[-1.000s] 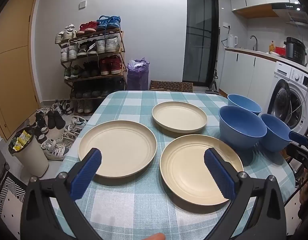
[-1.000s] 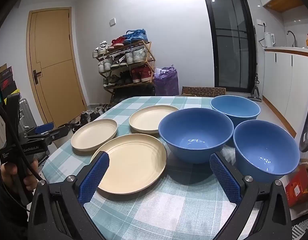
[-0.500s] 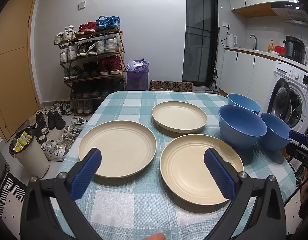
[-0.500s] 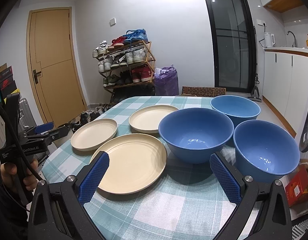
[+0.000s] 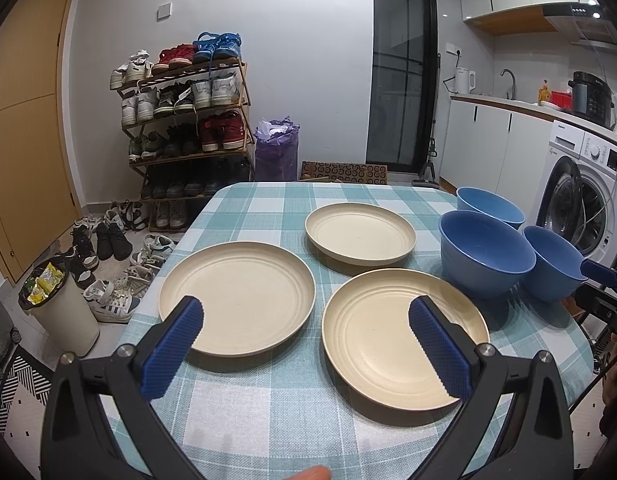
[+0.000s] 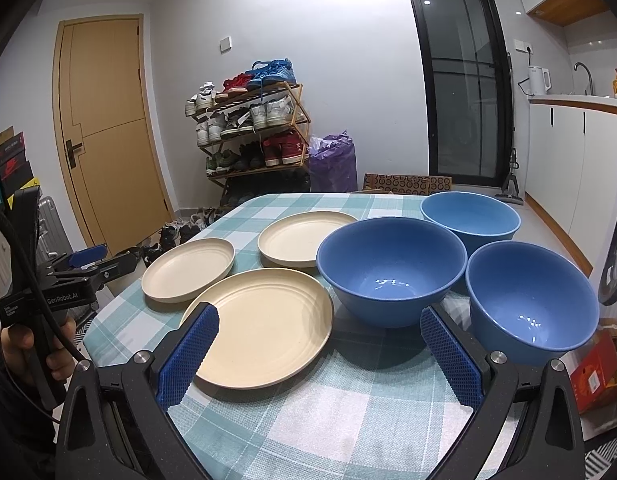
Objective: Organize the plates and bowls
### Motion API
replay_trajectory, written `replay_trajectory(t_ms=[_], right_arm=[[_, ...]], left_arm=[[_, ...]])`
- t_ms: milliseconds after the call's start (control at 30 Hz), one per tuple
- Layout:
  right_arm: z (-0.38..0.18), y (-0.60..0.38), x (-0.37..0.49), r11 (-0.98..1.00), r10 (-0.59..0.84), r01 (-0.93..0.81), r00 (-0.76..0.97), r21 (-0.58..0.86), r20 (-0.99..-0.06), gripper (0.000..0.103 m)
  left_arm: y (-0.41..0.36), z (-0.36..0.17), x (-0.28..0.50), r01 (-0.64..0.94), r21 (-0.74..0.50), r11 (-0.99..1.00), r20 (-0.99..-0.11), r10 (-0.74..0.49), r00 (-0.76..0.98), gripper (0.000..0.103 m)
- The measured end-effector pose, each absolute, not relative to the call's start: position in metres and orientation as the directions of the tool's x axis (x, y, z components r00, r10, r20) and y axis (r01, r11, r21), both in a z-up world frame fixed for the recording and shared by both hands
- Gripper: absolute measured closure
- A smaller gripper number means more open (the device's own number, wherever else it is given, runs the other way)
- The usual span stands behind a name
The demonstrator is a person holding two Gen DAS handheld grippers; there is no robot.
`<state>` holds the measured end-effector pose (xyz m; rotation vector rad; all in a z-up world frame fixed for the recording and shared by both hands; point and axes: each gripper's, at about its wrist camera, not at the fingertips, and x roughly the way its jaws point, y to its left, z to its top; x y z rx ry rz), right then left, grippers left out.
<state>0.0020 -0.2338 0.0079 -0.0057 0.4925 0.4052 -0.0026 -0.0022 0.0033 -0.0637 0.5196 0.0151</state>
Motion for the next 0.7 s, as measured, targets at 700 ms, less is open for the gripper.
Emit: replay_trajectory(t_ms=[700], right_arm=[[0.0094, -0.2357, 0.0042, 0.923, 0.373, -0.373, 0.802, 0.096, -0.466, 0.000]], left_arm=[[0.0026, 0.0051, -0.0023, -0.037, -0.057, 0.998, -0.503, 0.004, 0.864, 0.000]])
